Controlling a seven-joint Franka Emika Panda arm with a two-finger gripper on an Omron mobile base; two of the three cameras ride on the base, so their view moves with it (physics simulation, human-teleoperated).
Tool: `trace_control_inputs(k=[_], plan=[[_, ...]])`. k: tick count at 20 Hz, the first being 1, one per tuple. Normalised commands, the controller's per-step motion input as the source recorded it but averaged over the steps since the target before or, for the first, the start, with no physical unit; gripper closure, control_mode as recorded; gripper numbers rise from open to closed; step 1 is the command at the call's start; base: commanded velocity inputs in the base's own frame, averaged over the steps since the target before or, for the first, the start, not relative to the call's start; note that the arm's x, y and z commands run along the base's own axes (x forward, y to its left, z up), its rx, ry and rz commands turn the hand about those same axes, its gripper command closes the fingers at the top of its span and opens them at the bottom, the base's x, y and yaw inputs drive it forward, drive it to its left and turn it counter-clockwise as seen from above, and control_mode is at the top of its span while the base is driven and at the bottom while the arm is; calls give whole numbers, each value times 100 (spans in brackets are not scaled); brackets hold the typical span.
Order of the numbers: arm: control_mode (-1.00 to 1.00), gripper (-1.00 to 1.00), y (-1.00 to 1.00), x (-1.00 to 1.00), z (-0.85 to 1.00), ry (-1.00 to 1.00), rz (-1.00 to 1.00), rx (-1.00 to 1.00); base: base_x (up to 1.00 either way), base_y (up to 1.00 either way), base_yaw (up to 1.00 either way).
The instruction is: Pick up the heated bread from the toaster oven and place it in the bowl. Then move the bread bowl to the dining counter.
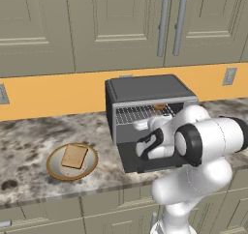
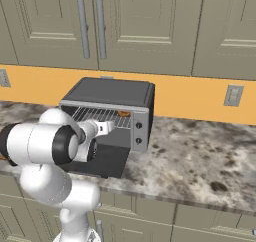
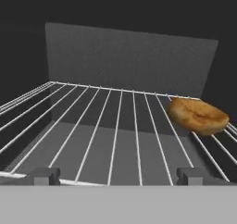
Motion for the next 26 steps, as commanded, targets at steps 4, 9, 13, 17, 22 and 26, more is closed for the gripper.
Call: trace_control_inputs(k=[4,9,13,17,22,26], plan=[[-100,-100,0,46,3,3,0,-1,0,0,0],[-100,-100,0,57,-18,10,0,-6,0,0,0],[-100,-100,0,34,-61,17,0,-11,0,0,0],[-100,-100,0,14,-56,26,0,-15,0,0,0],[-100,-100,0,-16,-46,20,0,-21,0,0,0],[-100,-100,-12,-75,-41,29,0,-10,0,0,0]])
